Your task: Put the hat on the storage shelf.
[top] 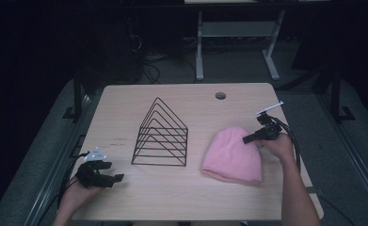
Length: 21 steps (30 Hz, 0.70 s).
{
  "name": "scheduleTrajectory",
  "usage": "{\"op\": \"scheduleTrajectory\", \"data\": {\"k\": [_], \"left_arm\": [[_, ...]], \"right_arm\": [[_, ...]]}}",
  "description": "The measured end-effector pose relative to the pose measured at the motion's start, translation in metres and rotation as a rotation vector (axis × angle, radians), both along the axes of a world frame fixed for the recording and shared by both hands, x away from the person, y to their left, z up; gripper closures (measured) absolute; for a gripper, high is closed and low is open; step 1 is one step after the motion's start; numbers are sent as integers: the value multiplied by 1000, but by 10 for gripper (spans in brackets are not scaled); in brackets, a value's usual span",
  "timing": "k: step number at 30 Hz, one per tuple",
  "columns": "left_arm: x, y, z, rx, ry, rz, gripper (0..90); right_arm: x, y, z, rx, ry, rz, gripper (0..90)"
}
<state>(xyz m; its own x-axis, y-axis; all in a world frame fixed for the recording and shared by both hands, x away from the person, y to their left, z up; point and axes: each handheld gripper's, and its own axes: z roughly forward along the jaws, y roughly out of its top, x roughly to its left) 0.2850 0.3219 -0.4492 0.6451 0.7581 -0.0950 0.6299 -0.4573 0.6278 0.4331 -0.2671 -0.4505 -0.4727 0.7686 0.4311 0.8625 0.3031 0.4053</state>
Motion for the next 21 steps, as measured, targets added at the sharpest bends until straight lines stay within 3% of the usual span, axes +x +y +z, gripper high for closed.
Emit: {"op": "scheduleTrajectory", "data": {"k": [10, 21], "left_arm": [[-1, -3, 1, -6, 8, -3, 238], [-4, -8, 9, -30, 7, -19, 238]], "right_arm": [[-10, -8, 18, 51, -45, 11, 784], [-32, -17, 59, 125, -162, 40, 793]]}}
